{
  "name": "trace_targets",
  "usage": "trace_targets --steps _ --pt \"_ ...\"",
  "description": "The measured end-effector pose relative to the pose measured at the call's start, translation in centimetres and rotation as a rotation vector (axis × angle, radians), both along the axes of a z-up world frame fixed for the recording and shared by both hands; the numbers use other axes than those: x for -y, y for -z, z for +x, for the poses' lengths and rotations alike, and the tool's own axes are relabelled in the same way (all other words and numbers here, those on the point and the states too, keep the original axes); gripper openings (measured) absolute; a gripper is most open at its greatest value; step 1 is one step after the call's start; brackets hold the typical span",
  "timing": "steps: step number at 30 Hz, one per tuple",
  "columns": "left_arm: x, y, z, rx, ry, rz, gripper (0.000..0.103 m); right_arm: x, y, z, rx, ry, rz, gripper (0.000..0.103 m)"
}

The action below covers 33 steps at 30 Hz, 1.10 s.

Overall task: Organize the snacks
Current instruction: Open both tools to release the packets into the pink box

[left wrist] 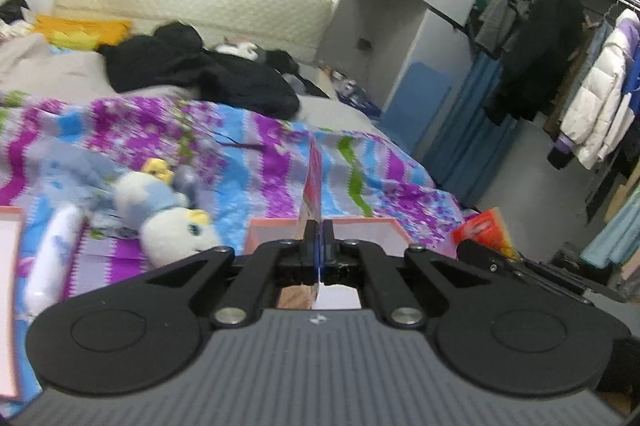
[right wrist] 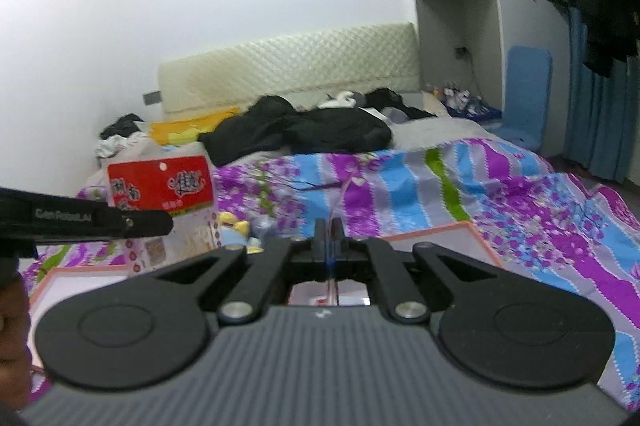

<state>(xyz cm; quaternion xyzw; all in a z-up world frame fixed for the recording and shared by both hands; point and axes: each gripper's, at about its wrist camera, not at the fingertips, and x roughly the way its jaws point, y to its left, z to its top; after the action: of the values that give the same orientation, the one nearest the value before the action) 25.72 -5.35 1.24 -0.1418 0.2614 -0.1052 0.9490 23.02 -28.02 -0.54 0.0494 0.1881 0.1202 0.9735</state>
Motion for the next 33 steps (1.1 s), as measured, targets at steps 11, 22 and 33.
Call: trace_targets --steps 11,22,33 --pt "6.9 4.5 11.1 -0.204 0.114 0.036 0.000 6.0 6.5 7.3 -0.229 0.094 -0.049 0.004" --pt "9.7 10.7 17.2 -0.431 0.129 0.086 0.001 7.2 12.9 9.4 -0.409 0.081 -0.094 0.006" --pt "8.6 8.9 15.1 -0.376 0.135 0.102 0.066 7.7 12.0 8.7 -0.375 0.108 -0.066 0.061"
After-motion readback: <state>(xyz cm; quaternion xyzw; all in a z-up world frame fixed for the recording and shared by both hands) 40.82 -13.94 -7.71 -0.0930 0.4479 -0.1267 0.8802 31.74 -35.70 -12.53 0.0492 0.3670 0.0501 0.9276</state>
